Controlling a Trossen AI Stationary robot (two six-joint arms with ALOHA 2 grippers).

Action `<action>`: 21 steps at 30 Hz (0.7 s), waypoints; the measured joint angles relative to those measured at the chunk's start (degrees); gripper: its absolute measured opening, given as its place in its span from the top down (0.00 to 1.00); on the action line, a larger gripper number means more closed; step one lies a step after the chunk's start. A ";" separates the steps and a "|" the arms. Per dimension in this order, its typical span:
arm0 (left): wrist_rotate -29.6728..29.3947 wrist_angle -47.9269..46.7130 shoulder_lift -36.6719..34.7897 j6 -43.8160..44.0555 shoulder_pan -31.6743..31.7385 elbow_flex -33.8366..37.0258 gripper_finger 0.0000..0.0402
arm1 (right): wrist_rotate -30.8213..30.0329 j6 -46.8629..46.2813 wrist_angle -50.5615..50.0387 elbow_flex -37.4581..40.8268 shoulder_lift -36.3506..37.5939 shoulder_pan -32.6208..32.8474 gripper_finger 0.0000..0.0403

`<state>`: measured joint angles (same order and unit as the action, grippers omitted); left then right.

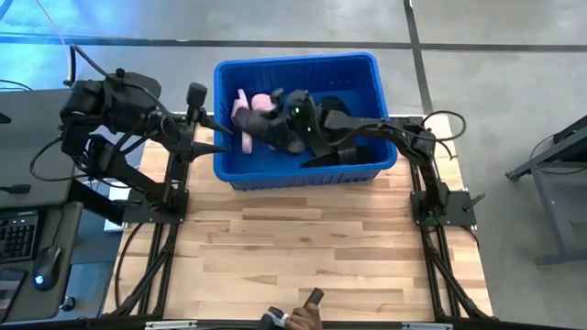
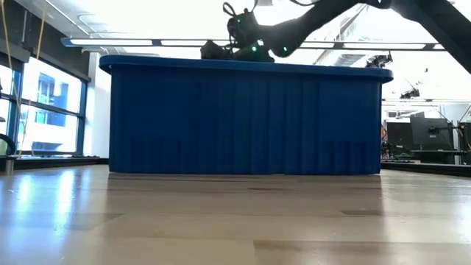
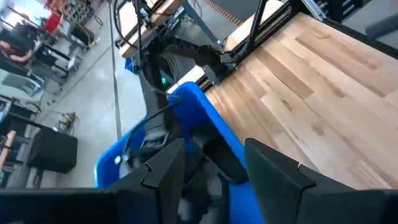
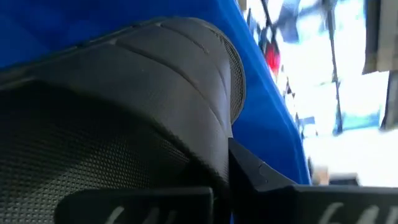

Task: Pick and place slides into bin
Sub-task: Put the black slide into the blue bin

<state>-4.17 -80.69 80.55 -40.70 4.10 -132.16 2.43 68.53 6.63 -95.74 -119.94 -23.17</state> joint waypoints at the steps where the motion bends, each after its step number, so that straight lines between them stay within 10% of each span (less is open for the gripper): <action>1: -0.25 -0.20 0.00 0.58 0.00 0.00 0.61 | 1.36 0.84 3.01 2.04 0.02 0.18 1.00; 7: -0.95 -0.21 0.00 1.43 0.00 0.00 0.61 | 11.24 -7.24 8.71 10.10 0.04 0.26 0.95; 21: -3.13 -0.08 0.00 3.86 0.00 0.00 0.61 | 13.90 -26.32 8.17 10.55 0.22 1.97 0.50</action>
<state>-7.30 -80.77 80.55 -36.84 4.10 -132.16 16.33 42.21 14.80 -85.19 -119.72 -21.19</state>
